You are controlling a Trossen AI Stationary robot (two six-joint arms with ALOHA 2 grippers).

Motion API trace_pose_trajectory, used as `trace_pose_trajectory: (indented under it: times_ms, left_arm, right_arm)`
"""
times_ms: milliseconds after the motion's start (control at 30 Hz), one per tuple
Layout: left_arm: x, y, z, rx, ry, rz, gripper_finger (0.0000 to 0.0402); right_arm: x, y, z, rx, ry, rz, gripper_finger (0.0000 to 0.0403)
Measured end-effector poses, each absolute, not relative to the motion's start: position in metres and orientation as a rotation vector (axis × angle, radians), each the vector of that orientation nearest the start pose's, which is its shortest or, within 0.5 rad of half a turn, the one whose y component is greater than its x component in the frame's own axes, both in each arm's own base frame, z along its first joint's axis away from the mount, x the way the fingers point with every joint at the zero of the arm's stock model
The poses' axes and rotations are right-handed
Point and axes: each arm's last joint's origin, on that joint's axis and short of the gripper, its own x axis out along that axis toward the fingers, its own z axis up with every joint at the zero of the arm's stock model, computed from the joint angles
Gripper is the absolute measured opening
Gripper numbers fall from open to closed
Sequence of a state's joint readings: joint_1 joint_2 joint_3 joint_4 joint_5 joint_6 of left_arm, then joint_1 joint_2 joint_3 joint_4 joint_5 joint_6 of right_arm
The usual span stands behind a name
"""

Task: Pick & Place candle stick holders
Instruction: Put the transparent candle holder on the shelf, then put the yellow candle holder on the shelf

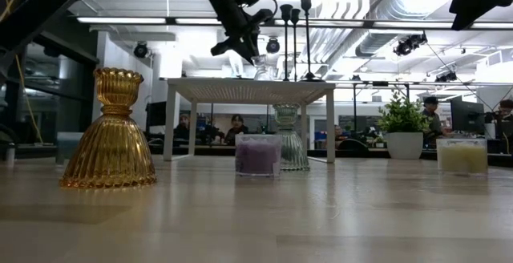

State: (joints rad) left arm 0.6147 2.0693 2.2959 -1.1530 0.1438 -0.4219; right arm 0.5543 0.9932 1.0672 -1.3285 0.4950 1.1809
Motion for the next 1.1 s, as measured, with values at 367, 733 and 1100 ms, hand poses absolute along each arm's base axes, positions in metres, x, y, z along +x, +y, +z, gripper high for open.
trace_pose_trajectory:
  times_ms: [367, 733, 1100]
  left_arm:
    - [0.353, 0.244, 0.373, -0.718, 0.771, 0.617, 0.0129]
    - [0.352, 0.247, 0.383, -0.65, 0.723, 0.671, 0.0138]
    - [0.327, 0.231, 0.416, -0.564, 0.709, 0.705, 0.0138]
  right_arm:
    - [0.13, 0.065, 0.314, 0.437, 0.922, -0.556, 0.0239]
    - [0.13, 0.065, 0.314, 0.439, 0.924, -0.556, 0.0239]
    - [0.13, 0.065, 0.314, 0.443, 0.925, -0.556, 0.0239]
